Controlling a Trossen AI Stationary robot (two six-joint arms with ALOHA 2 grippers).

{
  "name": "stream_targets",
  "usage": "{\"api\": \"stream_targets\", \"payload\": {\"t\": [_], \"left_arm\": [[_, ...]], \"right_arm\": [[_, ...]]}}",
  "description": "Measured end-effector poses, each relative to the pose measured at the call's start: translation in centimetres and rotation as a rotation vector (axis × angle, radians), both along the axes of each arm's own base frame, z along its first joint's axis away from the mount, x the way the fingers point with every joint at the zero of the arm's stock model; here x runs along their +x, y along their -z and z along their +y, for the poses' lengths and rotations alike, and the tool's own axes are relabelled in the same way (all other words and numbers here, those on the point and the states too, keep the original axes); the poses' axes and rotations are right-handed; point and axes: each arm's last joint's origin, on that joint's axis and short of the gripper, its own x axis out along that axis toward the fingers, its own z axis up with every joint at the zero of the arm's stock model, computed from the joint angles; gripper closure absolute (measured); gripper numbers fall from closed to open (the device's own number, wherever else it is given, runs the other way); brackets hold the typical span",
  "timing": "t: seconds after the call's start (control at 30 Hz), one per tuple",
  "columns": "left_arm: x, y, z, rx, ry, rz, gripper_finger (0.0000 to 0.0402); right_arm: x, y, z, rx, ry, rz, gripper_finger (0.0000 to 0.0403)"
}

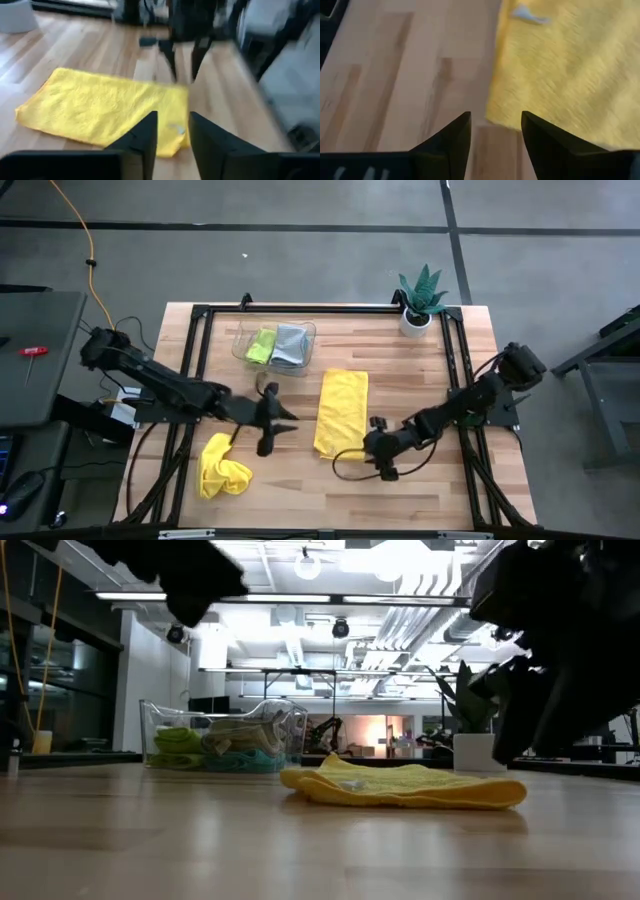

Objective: Fold microfiber towels
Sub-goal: Fold the top yellow towel

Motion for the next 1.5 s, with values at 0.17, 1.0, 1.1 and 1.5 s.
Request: {"api": "stream_targets", "payload": {"t": [0.17, 1.0, 1.1, 1.5], "left_arm": [[3.0, 2.5, -1.3, 0.24, 0.098, 0.139, 0.0258], [9.5, 12.7, -4.9, 0.56, 0.322, 0.288, 0.0245], [9.5, 12.8, -4.9, 0.561, 0.288, 0.295, 0.0245], [9.5, 13.0, -4.9, 0.506, 0.282, 0.297, 0.0279]], "right_arm": [[1.8, 0.4, 1.1, -0.073, -0.082, 0.003, 0.0237], [3.1, 0.7, 2.8, -0.073, 0.015, 0.136, 0.0238], [3.1, 0.7, 2.9, -0.065, 0.019, 0.14, 0.0238], [3.1, 0.7, 2.7, -0.073, 0.074, 0.143, 0.0243]]}}
